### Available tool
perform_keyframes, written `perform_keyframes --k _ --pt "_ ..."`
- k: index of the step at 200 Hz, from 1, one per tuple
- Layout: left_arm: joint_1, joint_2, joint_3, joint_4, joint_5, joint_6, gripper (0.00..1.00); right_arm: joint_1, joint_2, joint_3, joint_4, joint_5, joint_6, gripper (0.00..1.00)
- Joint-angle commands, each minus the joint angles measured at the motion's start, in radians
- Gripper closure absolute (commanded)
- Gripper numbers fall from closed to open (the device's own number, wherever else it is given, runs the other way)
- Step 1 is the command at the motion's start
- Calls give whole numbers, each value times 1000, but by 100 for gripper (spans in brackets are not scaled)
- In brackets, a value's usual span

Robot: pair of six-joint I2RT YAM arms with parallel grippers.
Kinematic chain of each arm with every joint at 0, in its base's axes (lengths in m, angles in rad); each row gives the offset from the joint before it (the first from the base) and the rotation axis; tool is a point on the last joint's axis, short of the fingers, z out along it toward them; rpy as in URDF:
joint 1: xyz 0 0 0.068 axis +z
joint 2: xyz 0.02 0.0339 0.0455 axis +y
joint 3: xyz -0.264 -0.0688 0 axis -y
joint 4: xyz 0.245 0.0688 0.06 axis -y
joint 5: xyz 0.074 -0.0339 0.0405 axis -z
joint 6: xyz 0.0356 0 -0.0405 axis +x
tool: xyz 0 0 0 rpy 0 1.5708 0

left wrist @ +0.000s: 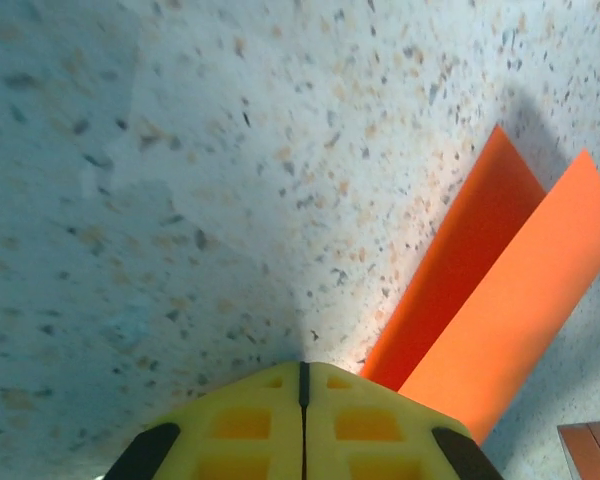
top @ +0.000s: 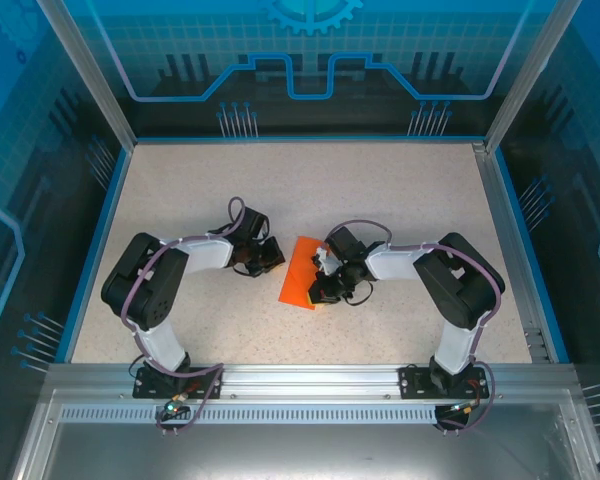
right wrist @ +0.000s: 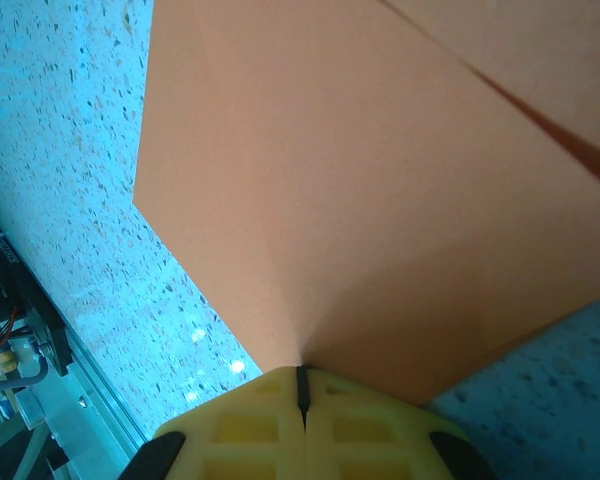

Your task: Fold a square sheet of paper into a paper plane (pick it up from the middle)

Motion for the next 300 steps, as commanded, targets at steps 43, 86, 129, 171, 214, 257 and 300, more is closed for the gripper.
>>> perform_keyframes --k 43,86,129,171,214,257,300 --pt "5 -123 30 -70 53 51 91 10 -11 1 -118 56 -23 98" --pt "-43 -201 10 -85 88 74 89 -7 -189 38 -113 87 -5 81" --pt "-108 -165 34 -94 104 104 89 -88 -225 -40 -69 126 56 65" --pt "-136 -107 62 -107 96 112 90 -91 -164 -26 -17 102 84 59" --pt "-136 -58 77 -105 83 113 91 -90 -107 -3 7 112 99 59" --pt "-135 2 107 -135 58 129 93 -90 -62 2 33 102 109 59" --pt "-136 23 102 -157 13 126 94 -90 -48 2 53 97 122 61"
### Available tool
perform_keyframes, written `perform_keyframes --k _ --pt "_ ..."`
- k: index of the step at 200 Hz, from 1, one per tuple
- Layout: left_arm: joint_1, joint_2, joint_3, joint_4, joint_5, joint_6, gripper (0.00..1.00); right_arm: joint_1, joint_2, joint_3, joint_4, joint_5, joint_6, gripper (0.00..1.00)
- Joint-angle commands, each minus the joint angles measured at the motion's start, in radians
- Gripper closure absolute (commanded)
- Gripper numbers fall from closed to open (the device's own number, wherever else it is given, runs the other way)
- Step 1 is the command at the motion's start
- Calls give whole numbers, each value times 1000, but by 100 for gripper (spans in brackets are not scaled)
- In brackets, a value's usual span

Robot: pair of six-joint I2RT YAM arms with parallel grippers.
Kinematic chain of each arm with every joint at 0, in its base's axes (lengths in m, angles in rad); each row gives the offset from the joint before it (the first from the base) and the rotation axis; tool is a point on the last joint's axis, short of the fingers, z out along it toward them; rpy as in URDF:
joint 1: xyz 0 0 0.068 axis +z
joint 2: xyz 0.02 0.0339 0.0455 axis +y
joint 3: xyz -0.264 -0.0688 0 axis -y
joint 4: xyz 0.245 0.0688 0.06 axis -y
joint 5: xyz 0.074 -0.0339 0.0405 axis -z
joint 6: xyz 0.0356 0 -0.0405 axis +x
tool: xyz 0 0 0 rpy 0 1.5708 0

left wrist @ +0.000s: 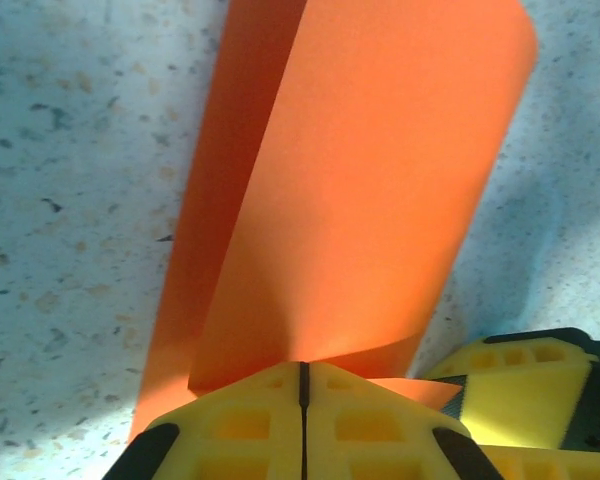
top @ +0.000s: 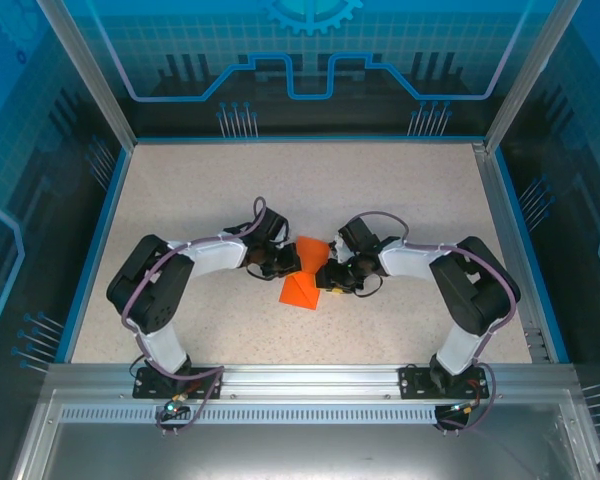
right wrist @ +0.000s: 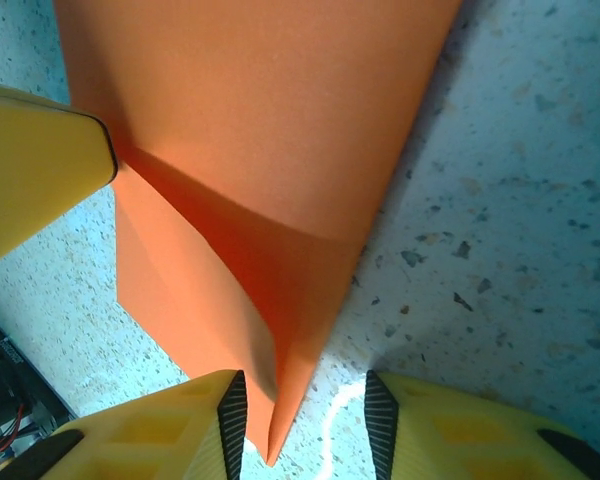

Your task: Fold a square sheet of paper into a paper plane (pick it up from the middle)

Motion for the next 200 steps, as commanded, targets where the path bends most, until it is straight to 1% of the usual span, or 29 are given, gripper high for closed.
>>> perform_keyframes --k 1,37,47,79,113,144,171,200 --pt "-7 17 17 -43 -37 20 94 -4 31 21 45 -15 15 61" --pt "-7 25 17 -40 -37 20 94 -4 34 20 53 -20 26 64" --pt "-7 27 18 -38 -37 20 94 -4 32 48 56 -22 32 64" --pt "-7 38 27 -41 -34 25 94 -6 35 49 59 -10 53 63" --pt "-6 42 25 -40 -35 23 93 -12 53 52 28 33 89 63" --pt "-7 43 24 -37 -35 23 93 -15 56 41 44 42 121 61" --pt "-7 47 28 -39 -32 23 93 -13 63 35 84 11 131 62" --pt "-7 50 31 -38 -32 22 93 -13 48 32 114 -10 128 66"
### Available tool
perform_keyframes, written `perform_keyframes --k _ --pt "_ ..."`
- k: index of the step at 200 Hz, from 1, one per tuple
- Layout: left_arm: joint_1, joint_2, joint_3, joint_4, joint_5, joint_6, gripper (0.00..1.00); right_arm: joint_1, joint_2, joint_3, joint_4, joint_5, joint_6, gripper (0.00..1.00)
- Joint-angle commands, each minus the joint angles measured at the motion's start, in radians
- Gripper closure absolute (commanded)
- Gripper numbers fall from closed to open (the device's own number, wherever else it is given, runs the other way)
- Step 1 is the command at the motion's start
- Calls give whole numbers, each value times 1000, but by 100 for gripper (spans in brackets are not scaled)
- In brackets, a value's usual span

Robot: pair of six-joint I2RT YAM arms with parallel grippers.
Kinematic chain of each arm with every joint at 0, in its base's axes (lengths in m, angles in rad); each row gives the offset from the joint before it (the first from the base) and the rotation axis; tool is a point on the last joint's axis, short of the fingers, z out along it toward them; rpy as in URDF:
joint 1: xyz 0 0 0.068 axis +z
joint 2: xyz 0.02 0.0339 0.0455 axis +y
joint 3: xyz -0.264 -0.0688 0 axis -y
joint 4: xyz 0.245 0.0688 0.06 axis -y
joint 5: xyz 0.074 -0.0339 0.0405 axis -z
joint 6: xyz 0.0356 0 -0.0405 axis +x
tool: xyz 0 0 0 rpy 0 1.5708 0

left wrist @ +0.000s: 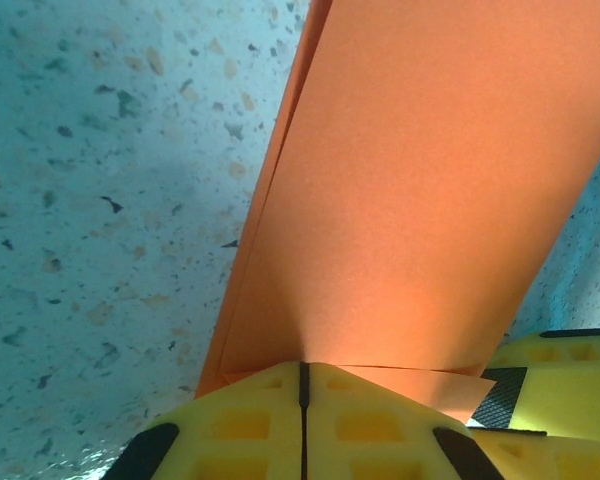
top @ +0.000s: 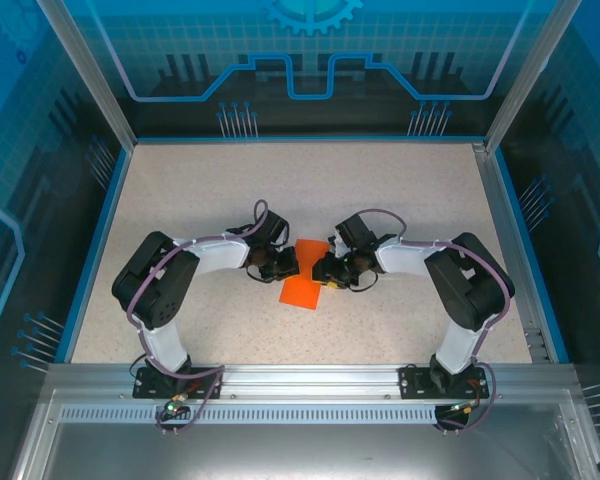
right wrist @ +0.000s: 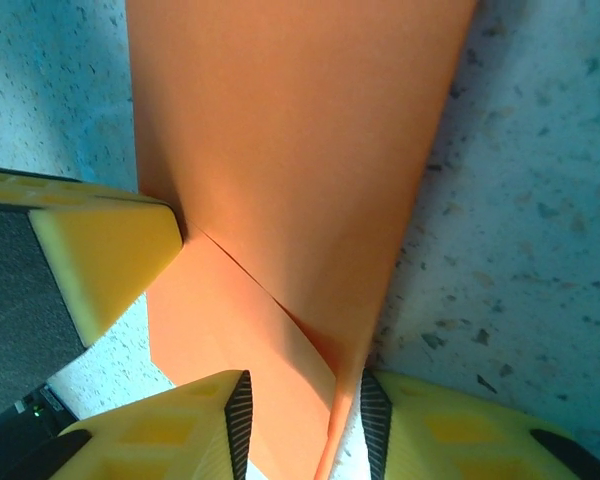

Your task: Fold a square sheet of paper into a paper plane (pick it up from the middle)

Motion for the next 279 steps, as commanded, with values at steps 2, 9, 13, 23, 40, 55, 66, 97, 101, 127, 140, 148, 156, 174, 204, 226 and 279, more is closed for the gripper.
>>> perform_keyframes --k 2,9,13,23,40,55,66,97,101,127,140,148,156,174,204,226,279 --pt "-7 16 29 -25 -12 21 93 -12 10 -2 51 -27 11 66" --pt "-7 16 30 -24 -12 21 93 -12 7 -2 55 -34 9 66" --pt "-7 16 31 -24 -13 20 93 -12 6 -2 59 -39 8 66" --pt "-6 16 32 -24 -13 21 93 -12 4 -2 62 -41 7 66" --pt "-7 17 35 -25 -13 20 93 -14 1 -22 64 -33 5 65" --pt "-7 14 36 -30 -15 20 93 -13 2 -36 79 -40 1 64" --pt "-7 12 36 -32 -17 20 93 -14 0 -48 100 -52 -5 64" --pt "-7 1 34 -31 -24 8 93 -15 -11 -99 174 -83 -16 63" --pt "-7 -1 32 -27 -24 7 93 -13 -13 -104 183 -85 -16 63" --pt "-6 -10 22 -4 -12 -10 92 -13 -13 -123 232 -100 -19 69" --pt "-7 -19 14 10 -9 -21 91 -12 -12 -125 254 -111 -18 72" --pt "-6 -27 7 19 -9 -29 90 -12 -12 -124 262 -119 -17 74" --pt "-7 -37 0 26 -10 -35 89 -13 -14 -125 268 -119 -18 75" --pt "-6 -62 -10 33 -18 -49 88 -13 -26 -124 267 -120 -26 79" --pt "-4 -137 -42 36 -67 -77 82 -12 -72 -110 213 -101 -60 86" --pt "-3 -223 -73 32 -114 -91 76 -16 -116 -86 118 -72 -104 93" --pt "11 -500 -157 -58 -295 -114 68 -20 -272 79 -363 166 -309 100"
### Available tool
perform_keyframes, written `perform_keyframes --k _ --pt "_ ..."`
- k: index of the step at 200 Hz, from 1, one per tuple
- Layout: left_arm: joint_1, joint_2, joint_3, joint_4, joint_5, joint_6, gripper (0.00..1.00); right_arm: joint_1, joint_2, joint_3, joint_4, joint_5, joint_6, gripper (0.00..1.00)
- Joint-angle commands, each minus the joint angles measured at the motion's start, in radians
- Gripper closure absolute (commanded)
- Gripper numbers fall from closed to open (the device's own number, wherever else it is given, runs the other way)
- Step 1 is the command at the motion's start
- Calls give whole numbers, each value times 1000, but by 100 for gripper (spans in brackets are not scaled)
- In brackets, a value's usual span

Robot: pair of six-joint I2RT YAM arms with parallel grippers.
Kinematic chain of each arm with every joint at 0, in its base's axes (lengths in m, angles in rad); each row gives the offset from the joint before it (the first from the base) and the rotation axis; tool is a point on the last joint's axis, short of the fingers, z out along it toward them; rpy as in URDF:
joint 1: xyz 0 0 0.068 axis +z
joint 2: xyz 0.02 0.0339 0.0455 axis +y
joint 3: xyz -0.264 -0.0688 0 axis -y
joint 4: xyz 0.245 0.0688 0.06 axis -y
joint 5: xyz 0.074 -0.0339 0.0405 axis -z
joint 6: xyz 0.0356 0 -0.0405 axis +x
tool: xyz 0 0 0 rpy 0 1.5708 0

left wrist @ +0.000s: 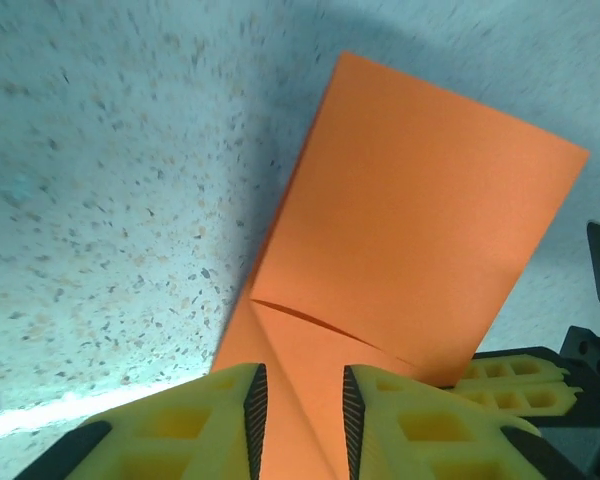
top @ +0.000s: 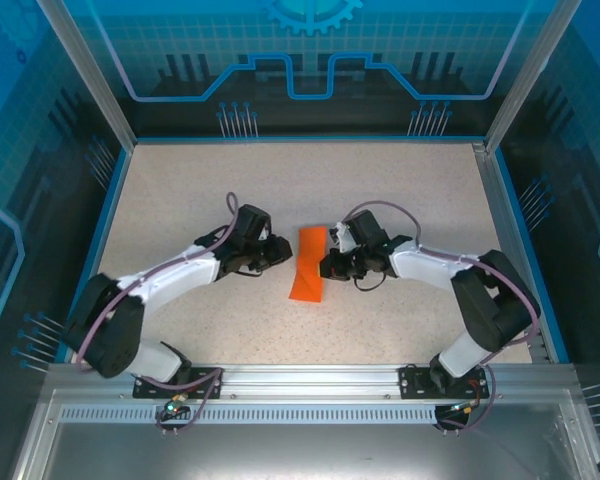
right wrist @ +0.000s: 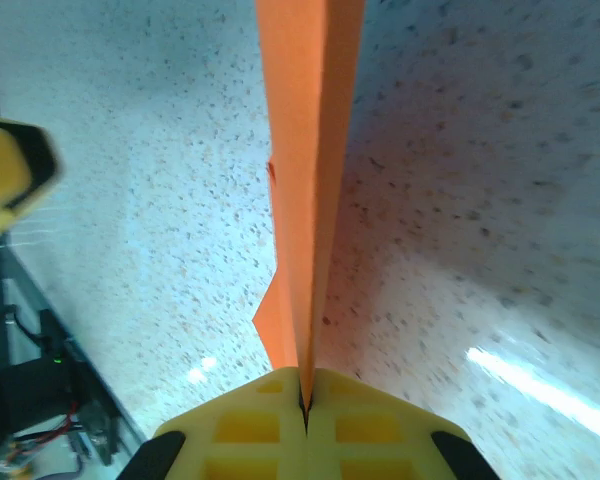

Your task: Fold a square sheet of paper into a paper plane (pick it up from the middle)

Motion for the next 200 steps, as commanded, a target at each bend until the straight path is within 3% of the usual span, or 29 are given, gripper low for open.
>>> perform_keyframes --k 1,26,59,82,142,200 --pt "9 -120 -48 -65 -124 -26 68 -8 -83 109 -325 168 -141 100" --pt "28 -247 -103 -91 -196 -44 60 11 -128 272 -645 442 -221 99" --pt "51 -365 -152 -131 -265 -60 49 89 -78 492 -1020 920 -211 99" --pt "58 -420 -173 -147 -295 -56 46 129 -14 571 -1157 1087 -146 99" --pt "65 -495 -195 -199 -364 -32 42 269 295 708 -1272 1069 18 97" --pt "70 -591 -201 -306 -406 8 42 376 613 960 -1251 861 81 92"
